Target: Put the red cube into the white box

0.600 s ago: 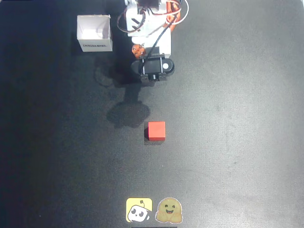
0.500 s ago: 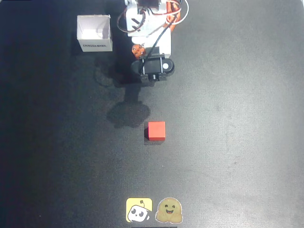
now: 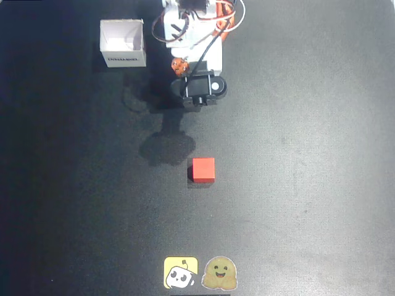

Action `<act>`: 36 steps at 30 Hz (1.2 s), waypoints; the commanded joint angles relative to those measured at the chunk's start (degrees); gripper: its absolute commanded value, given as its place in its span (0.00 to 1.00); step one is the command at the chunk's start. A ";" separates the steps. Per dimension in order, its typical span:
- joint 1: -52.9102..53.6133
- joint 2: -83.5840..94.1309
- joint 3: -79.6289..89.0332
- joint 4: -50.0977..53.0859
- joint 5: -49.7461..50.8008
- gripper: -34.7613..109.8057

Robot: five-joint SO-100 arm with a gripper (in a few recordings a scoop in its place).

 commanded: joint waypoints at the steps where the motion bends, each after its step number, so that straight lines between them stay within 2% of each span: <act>1: 0.09 0.18 -0.18 0.09 -0.26 0.24; 7: 0.35 0.18 -0.18 0.26 0.79 0.24; 13: -0.70 0.18 -0.53 0.26 0.79 0.31; 20: -3.87 -1.85 -10.28 3.87 0.18 0.33; 28: -5.19 -34.10 -29.79 0.62 0.70 0.34; 36: -5.98 -57.13 -40.61 -7.65 2.02 0.36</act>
